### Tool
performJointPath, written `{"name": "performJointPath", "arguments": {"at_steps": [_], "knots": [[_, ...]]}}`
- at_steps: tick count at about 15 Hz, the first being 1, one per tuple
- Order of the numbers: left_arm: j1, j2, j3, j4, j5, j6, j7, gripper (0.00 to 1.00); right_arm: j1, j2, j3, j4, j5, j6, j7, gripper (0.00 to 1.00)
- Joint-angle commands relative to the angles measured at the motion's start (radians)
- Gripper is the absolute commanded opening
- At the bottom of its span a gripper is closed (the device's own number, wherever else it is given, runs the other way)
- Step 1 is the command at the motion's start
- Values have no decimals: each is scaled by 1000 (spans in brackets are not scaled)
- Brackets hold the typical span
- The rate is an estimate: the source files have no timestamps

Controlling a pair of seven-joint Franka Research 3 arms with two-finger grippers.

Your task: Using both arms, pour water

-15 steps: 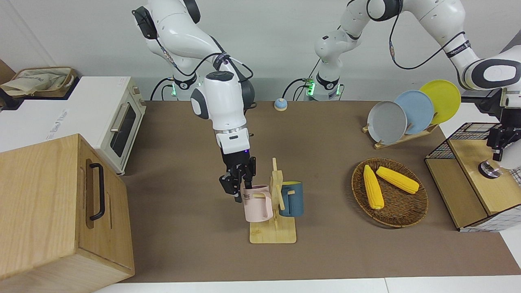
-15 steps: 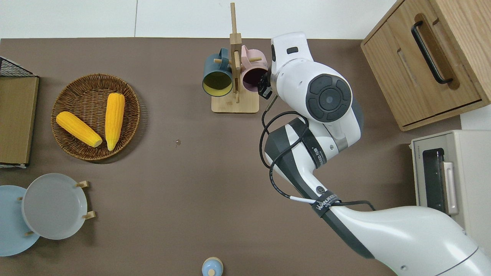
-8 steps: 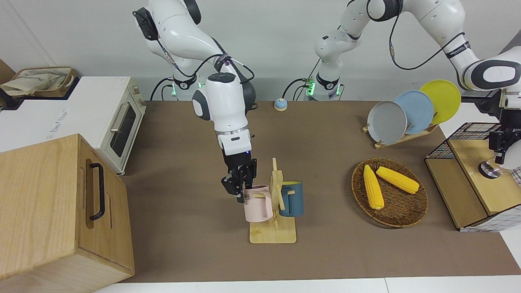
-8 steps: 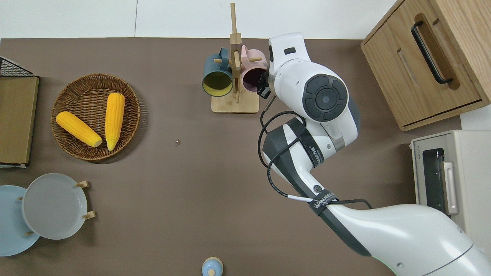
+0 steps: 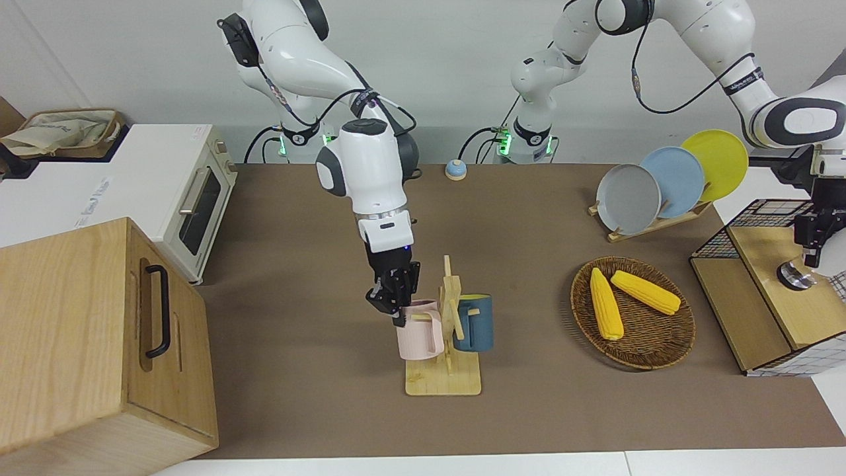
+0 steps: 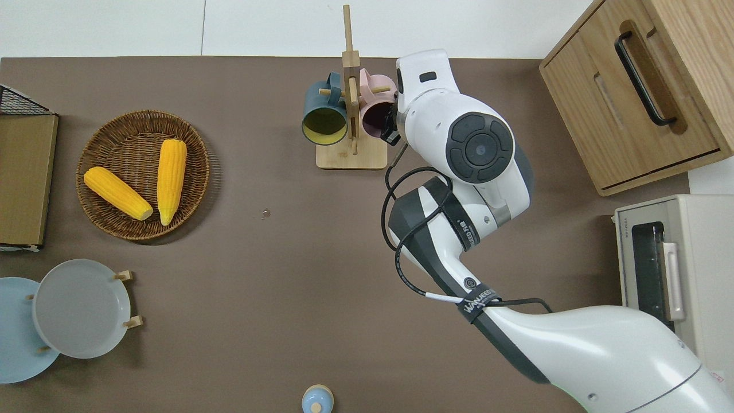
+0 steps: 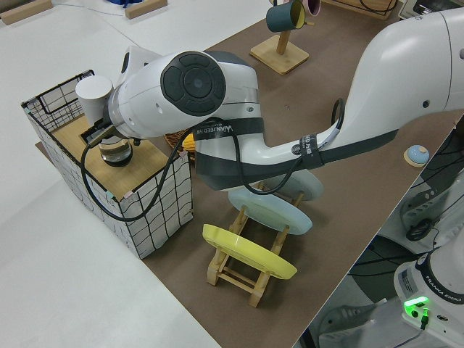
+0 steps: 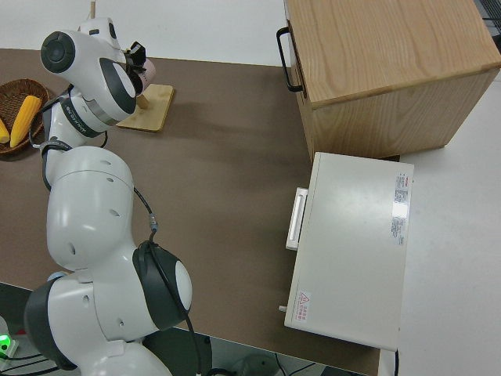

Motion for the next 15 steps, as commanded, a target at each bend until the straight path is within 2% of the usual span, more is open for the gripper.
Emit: {"name": "performJointPath", "arguments": {"at_steps": [1,15], "knots": [[3,6,-14,5,-22,19,13,0,5,21,-6,28,-18,10,3,188],[9,-6,-2,25,-14,4,-1,0,7,21,-27,28,-9,10,4,25]]}}
